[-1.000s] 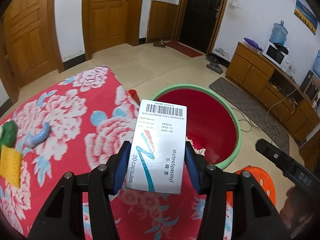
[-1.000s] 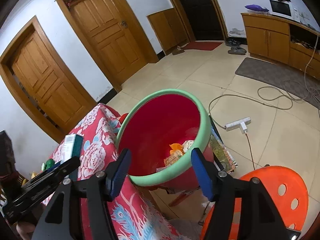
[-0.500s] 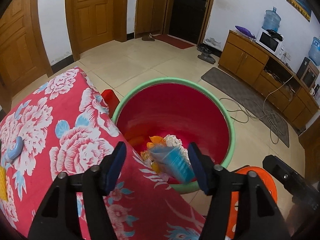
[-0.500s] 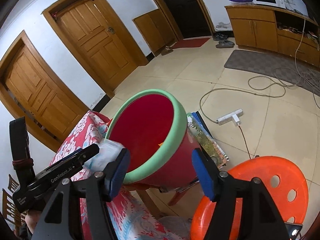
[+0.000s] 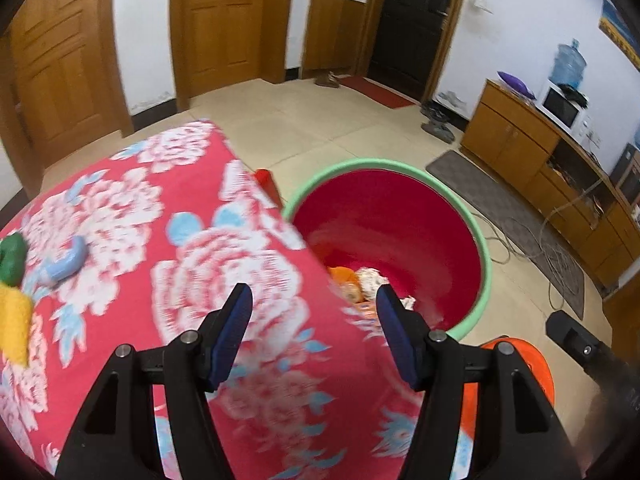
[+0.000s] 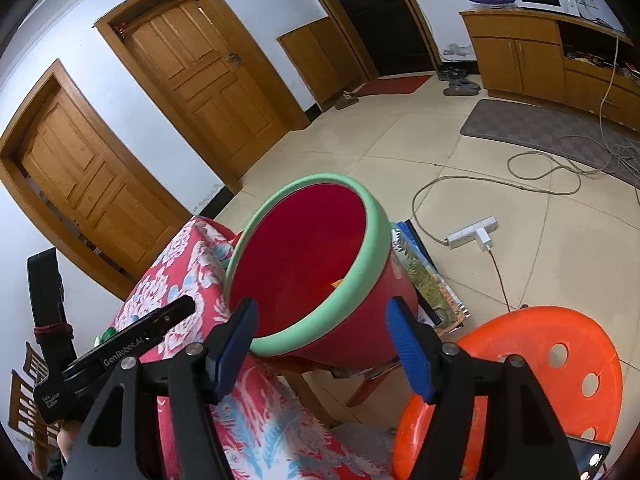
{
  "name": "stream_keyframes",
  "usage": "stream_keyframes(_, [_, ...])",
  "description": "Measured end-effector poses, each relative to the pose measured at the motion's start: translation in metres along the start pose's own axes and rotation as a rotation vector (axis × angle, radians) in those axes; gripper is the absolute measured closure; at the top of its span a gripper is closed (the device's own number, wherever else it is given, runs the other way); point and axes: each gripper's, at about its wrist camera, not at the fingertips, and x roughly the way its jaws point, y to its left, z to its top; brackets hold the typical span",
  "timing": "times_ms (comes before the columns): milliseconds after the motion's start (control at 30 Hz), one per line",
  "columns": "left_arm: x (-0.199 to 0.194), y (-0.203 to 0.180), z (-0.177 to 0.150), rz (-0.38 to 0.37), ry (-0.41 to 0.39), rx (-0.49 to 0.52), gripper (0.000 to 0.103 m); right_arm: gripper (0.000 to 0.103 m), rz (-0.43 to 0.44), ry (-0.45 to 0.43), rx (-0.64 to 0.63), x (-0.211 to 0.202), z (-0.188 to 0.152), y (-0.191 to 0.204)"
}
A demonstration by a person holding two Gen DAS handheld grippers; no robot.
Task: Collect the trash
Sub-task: 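Open the left tool over the red bucket to drop the white medicine box, then move the left tool to the table and grasp the yellow foam net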
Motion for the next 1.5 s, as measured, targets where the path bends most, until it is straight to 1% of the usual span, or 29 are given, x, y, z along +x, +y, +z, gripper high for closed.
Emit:
stream_keyframes(100, [-0.008,0.02,-0.002,0.037,-0.007,-0.027,0.039,0.028,0.009,-0.001,-0.008,-0.002,-0.003,0.005])
stream_keyframes(267, [-0.023,0.053,-0.009,0.104,-0.019,-0.068,0.038,0.025,0.015,0.002,-0.018,-0.005,-0.004,0.012])
stream_keyframes(367, [-0.033,0.08,-0.015,0.157,-0.026,-0.097,0.037,0.023,0.019,0.006,-0.024,-0.005,-0.005,0.015])
stream_keyframes(467, [-0.039,0.104,-0.02,0.199,-0.026,-0.122,0.037,0.022,0.024,0.013,-0.025,-0.006,-0.007,0.019])
stream_keyframes(667, [-0.049,0.161,-0.034,0.331,-0.026,-0.176,0.037,0.022,0.028,0.015,-0.043,-0.009,-0.008,0.027])
stream_keyframes(833, [-0.051,0.2,-0.042,0.414,-0.013,-0.225,0.037,0.021,0.029,0.022,-0.068,-0.009,-0.011,0.039])
stream_keyframes(967, [-0.048,0.224,-0.047,0.437,0.004,-0.266,0.037,0.021,0.035,0.031,-0.087,-0.008,-0.014,0.049])
stream_keyframes(1133, [-0.04,0.24,-0.053,0.465,0.026,-0.29,0.037,0.021,0.037,0.038,-0.121,-0.009,-0.016,0.063])
stream_keyframes(1300, [-0.034,0.251,-0.057,0.463,0.036,-0.317,0.038,0.021,0.046,0.045,-0.154,-0.01,-0.017,0.078])
stream_keyframes(1400, [-0.034,0.253,-0.058,0.483,0.025,-0.302,0.048,0.021,0.057,0.049,-0.168,-0.009,-0.018,0.089])
stream_keyframes(1433, [-0.034,0.253,-0.058,0.488,0.022,-0.298,0.053,0.021,0.062,0.053,-0.175,-0.009,-0.018,0.093])
stream_keyframes(1467, [-0.034,0.253,-0.059,0.499,0.019,-0.294,0.061,0.021,0.066,0.056,-0.182,-0.008,-0.019,0.096])
stream_keyframes(1500, [-0.035,0.255,-0.059,0.512,0.017,-0.293,0.065,0.021,0.072,0.061,-0.191,-0.007,-0.019,0.101])
